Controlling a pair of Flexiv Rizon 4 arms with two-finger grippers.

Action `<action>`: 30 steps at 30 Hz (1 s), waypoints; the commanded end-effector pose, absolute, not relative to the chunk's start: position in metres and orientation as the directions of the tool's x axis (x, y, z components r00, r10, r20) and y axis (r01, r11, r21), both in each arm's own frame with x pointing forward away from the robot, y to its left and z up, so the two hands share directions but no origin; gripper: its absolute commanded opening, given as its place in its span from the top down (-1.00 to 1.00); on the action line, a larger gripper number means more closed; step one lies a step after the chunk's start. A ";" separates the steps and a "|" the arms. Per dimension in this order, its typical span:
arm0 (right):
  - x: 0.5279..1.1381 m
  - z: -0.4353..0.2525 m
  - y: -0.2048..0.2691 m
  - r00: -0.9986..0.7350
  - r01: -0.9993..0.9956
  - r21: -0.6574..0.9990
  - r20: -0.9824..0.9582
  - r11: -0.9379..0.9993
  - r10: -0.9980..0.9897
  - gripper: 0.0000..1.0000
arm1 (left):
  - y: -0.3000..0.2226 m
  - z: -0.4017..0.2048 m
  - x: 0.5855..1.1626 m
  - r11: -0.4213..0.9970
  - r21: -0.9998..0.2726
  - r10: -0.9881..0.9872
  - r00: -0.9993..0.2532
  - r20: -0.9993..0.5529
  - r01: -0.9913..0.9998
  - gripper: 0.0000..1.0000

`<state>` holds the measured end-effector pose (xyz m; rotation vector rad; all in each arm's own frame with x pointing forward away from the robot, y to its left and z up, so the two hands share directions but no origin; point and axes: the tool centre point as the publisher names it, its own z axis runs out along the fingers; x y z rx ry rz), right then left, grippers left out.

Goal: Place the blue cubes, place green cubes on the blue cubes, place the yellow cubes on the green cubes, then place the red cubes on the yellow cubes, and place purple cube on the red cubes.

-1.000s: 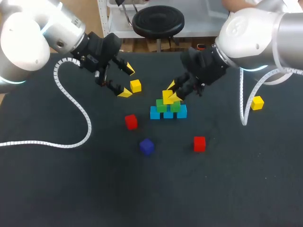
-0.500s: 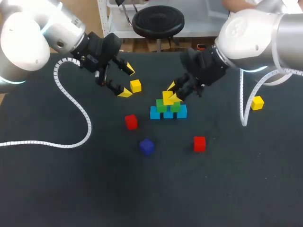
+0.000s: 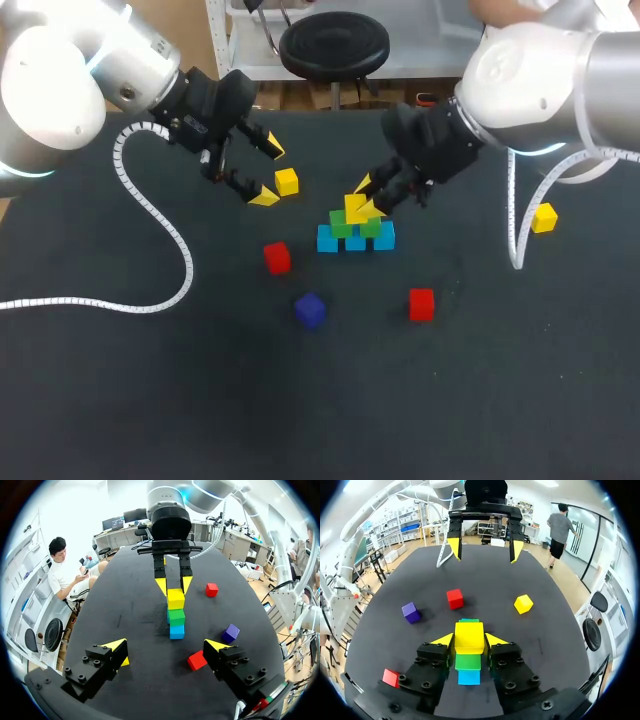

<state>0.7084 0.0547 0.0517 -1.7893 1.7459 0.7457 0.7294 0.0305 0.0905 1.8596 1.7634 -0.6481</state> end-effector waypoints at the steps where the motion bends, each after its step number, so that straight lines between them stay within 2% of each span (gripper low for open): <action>1: 0.708 0.050 0.054 0.013 -1.000 0.007 -0.705 -0.025 -0.709 0.84 | 0.031 0.090 0.730 -0.044 0.029 0.765 0.052 -0.642 0.999 -1.00; 2: 0.708 0.050 0.054 0.012 -1.000 0.007 -0.705 -0.025 -0.709 0.76 | 0.031 0.090 0.730 -0.044 0.029 0.765 0.052 -0.642 0.999 -1.00; 5: 0.707 0.050 0.055 0.009 -1.000 0.011 -0.706 -0.023 -0.708 0.08 | 0.031 0.090 0.730 -0.044 0.029 0.765 0.052 -0.642 0.999 -1.00; 6: 0.707 0.050 0.055 0.008 -1.000 0.011 -0.707 -0.022 -0.708 -0.58 | 0.031 0.090 0.730 -0.044 0.029 0.765 0.052 -0.642 0.999 -1.00; 7: 0.707 0.051 0.055 0.007 -1.000 0.012 -0.707 -0.022 -0.707 -0.97 | 0.031 0.090 0.730 -0.044 0.029 0.765 0.052 -0.642 0.999 -1.00; 19: 0.707 0.059 0.049 0.002 -1.000 0.010 -0.726 -0.014 -0.687 -1.00 | 0.031 0.090 0.730 -0.044 0.029 0.765 0.052 -0.642 0.999 -1.00; 30: 0.701 0.077 0.014 0.001 -1.000 -0.018 -0.753 0.019 -0.658 -1.00 | 0.031 0.090 0.730 -0.044 0.029 0.765 0.052 -0.642 0.999 -1.00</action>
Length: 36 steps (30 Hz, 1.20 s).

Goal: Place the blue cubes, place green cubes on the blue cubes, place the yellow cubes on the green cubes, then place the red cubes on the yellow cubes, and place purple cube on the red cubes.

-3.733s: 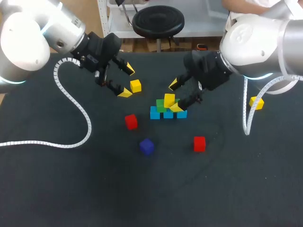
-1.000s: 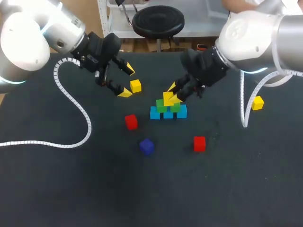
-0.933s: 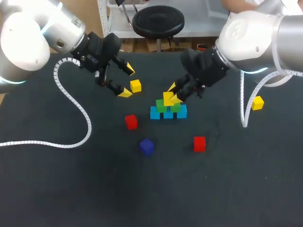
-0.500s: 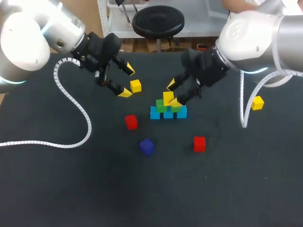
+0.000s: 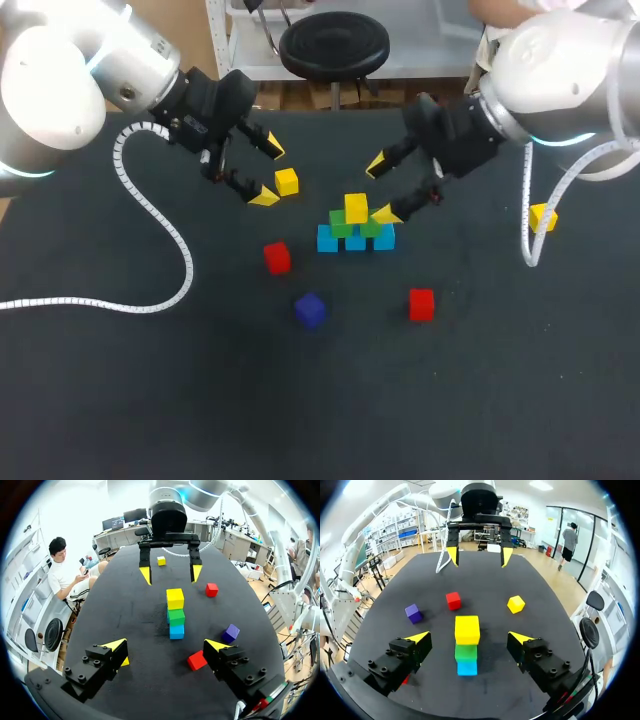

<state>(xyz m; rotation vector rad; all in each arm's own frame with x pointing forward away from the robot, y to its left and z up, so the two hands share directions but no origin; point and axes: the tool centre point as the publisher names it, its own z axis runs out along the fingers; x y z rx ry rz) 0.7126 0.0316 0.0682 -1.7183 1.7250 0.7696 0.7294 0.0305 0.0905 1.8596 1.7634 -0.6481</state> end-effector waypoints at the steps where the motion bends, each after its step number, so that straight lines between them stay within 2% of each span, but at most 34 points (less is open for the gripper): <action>1: 0.700 0.079 0.009 0.001 -1.000 -0.022 -0.753 0.023 -0.658 -1.00 | 0.031 0.090 0.730 -0.044 0.029 0.765 0.052 -0.642 0.999 -1.00; 21: 0.688 0.103 -0.081 -0.024 -0.991 -0.073 -0.727 0.112 -0.686 -1.00 | 0.031 0.090 0.730 -0.044 0.029 0.765 0.052 -0.642 0.999 -1.00; 36: 0.675 0.078 -0.179 -0.013 -0.994 -0.073 -0.671 0.084 -0.741 -1.00 | 0.031 0.090 0.730 -0.044 0.029 0.765 0.052 -0.642 0.999 -1.00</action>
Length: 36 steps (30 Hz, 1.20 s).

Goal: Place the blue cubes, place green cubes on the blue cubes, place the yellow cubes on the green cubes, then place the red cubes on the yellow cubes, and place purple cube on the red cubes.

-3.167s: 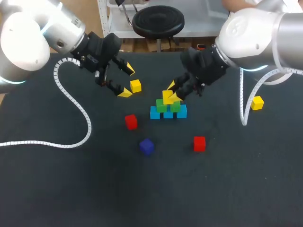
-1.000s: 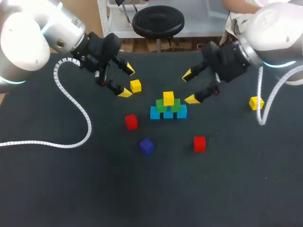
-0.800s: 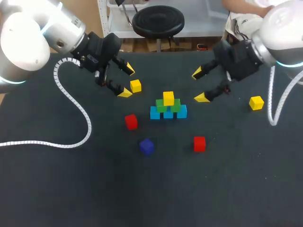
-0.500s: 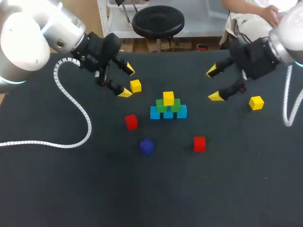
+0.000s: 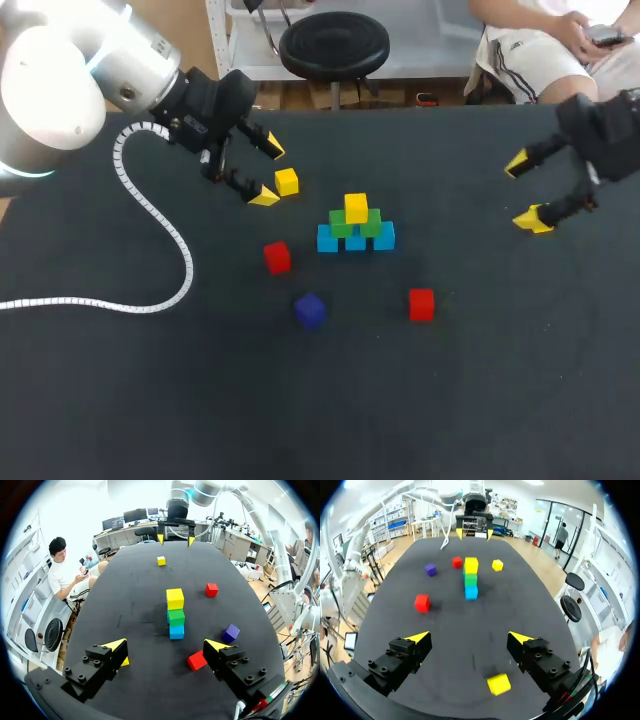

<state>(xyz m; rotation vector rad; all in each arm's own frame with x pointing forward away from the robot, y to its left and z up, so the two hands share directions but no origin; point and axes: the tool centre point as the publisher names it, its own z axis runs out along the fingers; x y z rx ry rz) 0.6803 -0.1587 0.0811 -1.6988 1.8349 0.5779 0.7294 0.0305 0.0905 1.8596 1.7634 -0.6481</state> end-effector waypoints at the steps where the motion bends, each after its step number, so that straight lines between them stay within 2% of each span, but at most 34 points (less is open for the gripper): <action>1: 0.676 0.076 -0.184 -0.004 -0.994 -0.077 -0.667 0.074 -0.745 -1.00 | 0.031 0.090 0.730 -0.044 0.029 0.765 0.052 -0.642 0.999 -1.00; 7: 0.688 0.062 -0.204 0.074 -0.994 -0.106 -0.660 -0.004 -0.748 -1.00 | 0.031 0.090 0.730 -0.044 0.029 0.765 0.052 -0.642 0.999 -1.00; 13: 0.705 0.056 -0.209 0.033 -0.998 -0.067 -0.678 0.018 -0.734 -1.00 | 0.031 0.090 0.730 -0.044 0.029 0.765 0.052 -0.642 0.999 -1.00; 30: 0.703 0.053 -0.208 0.034 -0.997 -0.072 -0.650 0.017 -0.759 -1.00 | 0.031 0.090 0.730 -0.044 0.029 0.765 0.052 -0.642 0.999 -1.00; 36: 0.706 0.040 -0.231 0.089 -0.995 -0.085 -0.669 -0.043 -0.738 -1.00 | 0.031 0.090 0.730 -0.044 0.029 0.765 0.052 -0.642 0.999 -1.00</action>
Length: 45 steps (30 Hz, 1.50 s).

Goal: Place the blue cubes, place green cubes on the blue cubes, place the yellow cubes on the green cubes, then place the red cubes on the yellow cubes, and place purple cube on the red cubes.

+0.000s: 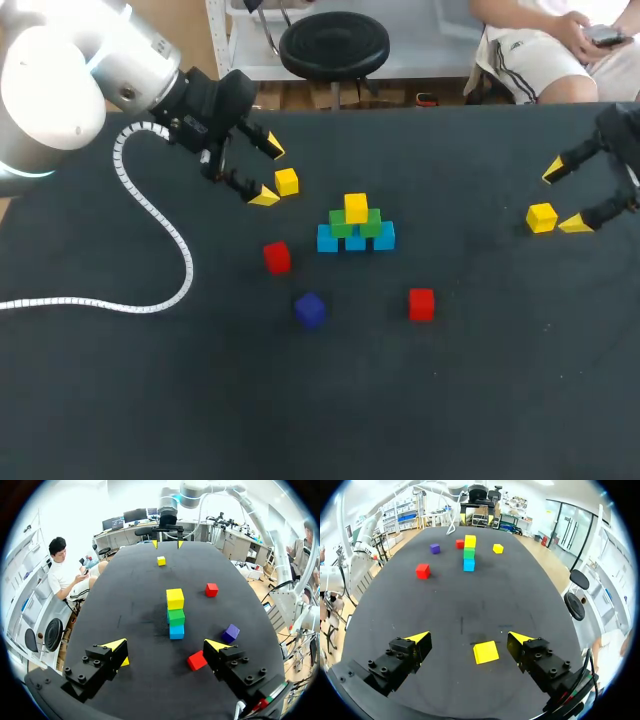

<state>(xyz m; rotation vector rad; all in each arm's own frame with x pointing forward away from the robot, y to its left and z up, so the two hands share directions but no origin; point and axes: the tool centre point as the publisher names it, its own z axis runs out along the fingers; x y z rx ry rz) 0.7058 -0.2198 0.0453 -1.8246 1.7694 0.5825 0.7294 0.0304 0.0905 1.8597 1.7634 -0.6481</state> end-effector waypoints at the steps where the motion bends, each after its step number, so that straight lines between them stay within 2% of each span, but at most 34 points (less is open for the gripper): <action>1: 0.707 0.038 -0.235 0.101 -0.994 -0.093 -0.666 -0.052 -0.739 -1.00 | 0.031 0.090 0.730 -0.044 0.029 0.765 0.052 -0.642 0.999 -1.00; 7: 0.719 0.028 -0.243 0.169 -0.986 -0.118 -0.686 -0.121 -0.707 -1.00 | 0.031 0.090 0.730 -0.044 0.029 0.765 0.052 -0.642 0.999 -1.00; 31: 0.745 -0.001 -0.223 0.135 -0.985 -0.024 -0.737 -0.174 -0.663 -1.00 | 0.031 0.090 0.730 -0.044 0.029 0.765 0.052 -0.642 0.999 -1.00; 36: 0.746 -0.005 -0.219 0.130 -0.983 -0.007 -0.733 -0.183 -0.668 -0.46 | 0.031 0.090 0.730 -0.044 0.029 0.765 0.052 -0.642 0.999 -1.00; 38: 0.745 -0.006 -0.219 0.128 -0.983 -0.003 -0.732 -0.185 -0.669 0.00 | 0.031 0.090 0.730 -0.044 0.029 0.765 0.052 -0.642 0.999 -1.00; 42: 0.741 -0.007 -0.219 0.123 -0.983 0.005 -0.732 -0.186 -0.670 0.25 | 0.031 0.090 0.730 -0.044 0.029 0.765 0.052 -0.642 0.999 -1.00; 43: 0.740 -0.007 -0.220 0.121 -0.983 0.007 -0.732 -0.185 -0.671 0.41 | 0.031 0.090 0.730 -0.044 0.029 0.765 0.052 -0.642 0.999 -1.00; 44: 0.738 -0.008 -0.220 0.121 -0.983 0.008 -0.732 -0.185 -0.671 0.76 | 0.031 0.090 0.730 -0.044 0.029 0.765 0.052 -0.642 0.999 -1.00; 45: 0.736 -0.008 -0.220 0.119 -0.983 0.010 -0.732 -0.185 -0.671 1.00 | 0.031 0.090 0.730 -0.044 0.029 0.765 0.052 -0.642 0.999 -1.00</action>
